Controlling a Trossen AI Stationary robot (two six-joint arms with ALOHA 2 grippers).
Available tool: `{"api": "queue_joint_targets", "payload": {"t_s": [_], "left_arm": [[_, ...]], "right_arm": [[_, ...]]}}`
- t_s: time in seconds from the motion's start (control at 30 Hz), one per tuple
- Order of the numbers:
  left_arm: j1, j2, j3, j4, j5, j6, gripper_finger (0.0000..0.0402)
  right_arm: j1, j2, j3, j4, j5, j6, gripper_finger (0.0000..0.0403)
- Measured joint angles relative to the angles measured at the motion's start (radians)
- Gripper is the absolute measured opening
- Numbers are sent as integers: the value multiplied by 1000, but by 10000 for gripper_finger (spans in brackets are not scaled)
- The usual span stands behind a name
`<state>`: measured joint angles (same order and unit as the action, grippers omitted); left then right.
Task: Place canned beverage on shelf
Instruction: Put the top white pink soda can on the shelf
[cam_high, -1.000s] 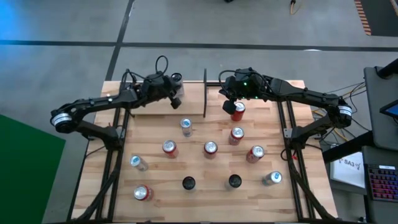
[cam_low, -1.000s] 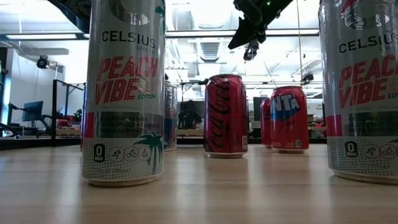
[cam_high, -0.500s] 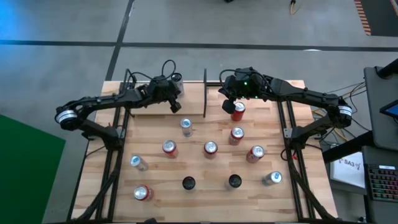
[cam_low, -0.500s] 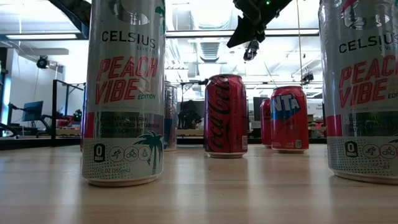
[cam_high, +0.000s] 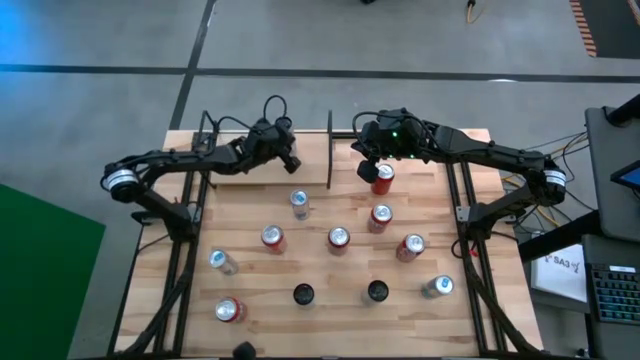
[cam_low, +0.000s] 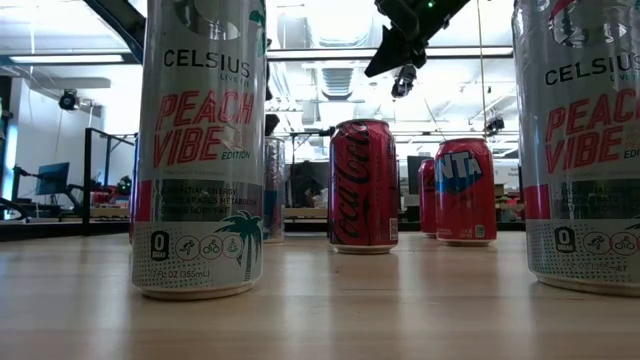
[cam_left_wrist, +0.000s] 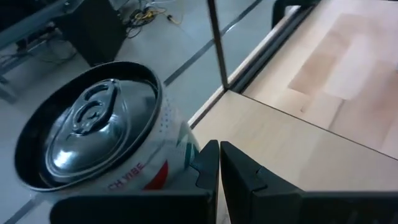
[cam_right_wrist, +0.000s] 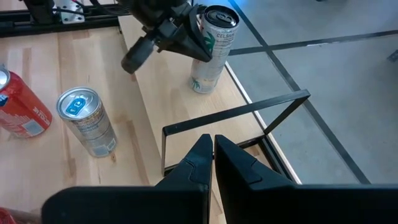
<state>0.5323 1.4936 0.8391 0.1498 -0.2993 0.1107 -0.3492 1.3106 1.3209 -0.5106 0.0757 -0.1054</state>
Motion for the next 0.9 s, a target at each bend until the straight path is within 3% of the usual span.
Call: {"api": "queue_joint_targets", "payload": {"t_s": [0.2,0.63,0.9], "left_arm": [[0,17,0,61,-58,-15,0],[8,29,0,92,-59,-24,0],[-8,-100,0,-104,-23,44,0]], "right_arm": [[0,0,0,0,0,0,9],[0,0,0,0,0,6,9],[0,0,0,-2,0,17,9]]}}
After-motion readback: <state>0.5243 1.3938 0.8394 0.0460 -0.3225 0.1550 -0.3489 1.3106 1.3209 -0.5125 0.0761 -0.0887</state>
